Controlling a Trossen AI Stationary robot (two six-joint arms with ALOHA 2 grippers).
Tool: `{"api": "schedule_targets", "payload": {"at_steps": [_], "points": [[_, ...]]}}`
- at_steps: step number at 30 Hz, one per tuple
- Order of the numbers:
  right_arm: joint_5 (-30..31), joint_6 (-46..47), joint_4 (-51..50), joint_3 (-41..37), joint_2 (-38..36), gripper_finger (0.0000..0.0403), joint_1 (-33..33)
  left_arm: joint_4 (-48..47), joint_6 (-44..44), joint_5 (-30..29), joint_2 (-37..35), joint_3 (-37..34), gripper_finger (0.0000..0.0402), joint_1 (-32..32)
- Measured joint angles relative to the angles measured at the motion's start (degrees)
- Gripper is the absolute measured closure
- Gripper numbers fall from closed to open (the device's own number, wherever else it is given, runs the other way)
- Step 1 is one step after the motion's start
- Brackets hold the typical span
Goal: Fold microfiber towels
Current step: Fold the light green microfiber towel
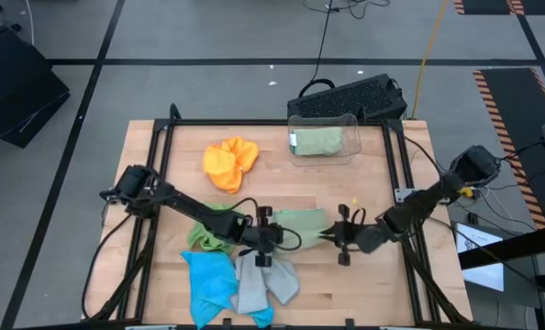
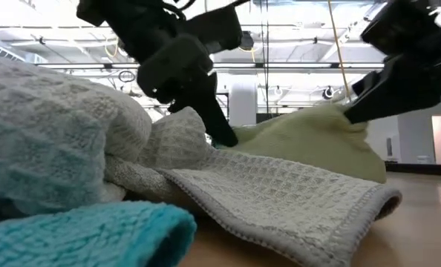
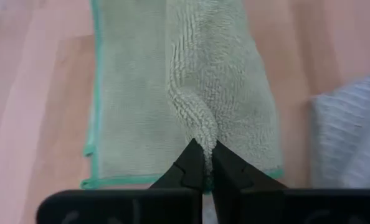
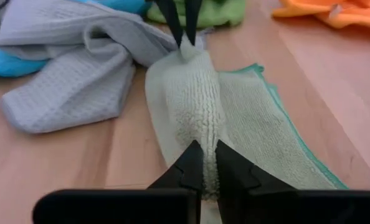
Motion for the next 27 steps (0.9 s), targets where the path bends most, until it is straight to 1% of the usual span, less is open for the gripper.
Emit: {"api": "schedule_targets", "payload": {"at_steps": [4,9,11,13,16,19,23,27], "points": [[-0.08,-1.17,-1.78,0.00,0.00,0.0383,-3.66,-1.56,-1.45,0.00,0.20,0.00,0.0376,2.21],[-0.13,-1.47,-4.87,0.00,0.00,0.0383,-6.59,-1.06,-0.62,-0.15,0.26,0.00,0.0394,4.84],[-0.13,-1.42,-4.94,0.00,0.00,0.0383,-7.46,-1.34,-0.62,0.21,0.26,-0.05,0.0393,6.03],[-0.13,-1.19,-5.13,0.00,0.00,0.0383,-8.06,-1.07,-0.71,0.71,0.26,-0.71,0.0382,7.01],[0.46,-1.13,-5.23,0.00,0.00,0.0376,-8.34,-1.16,-1.30,1.61,0.28,-1.28,0.0352,7.89],[3.41,-1.06,-5.44,0.00,0.00,0.0352,-8.45,-1.12,-2.07,1.92,0.28,-1.33,0.0322,8.13],[5.89,-0.77,-5.56,0.00,-0.30,0.0300,-8.66,0.07,-2.30,1.95,0.26,-1.38,0.0289,8.13],[6.15,-1.55,-5.70,0.00,-2.45,0.0252,-8.64,-1.59,-2.19,1.97,-1.64,-1.38,0.0268,8.13]]}}
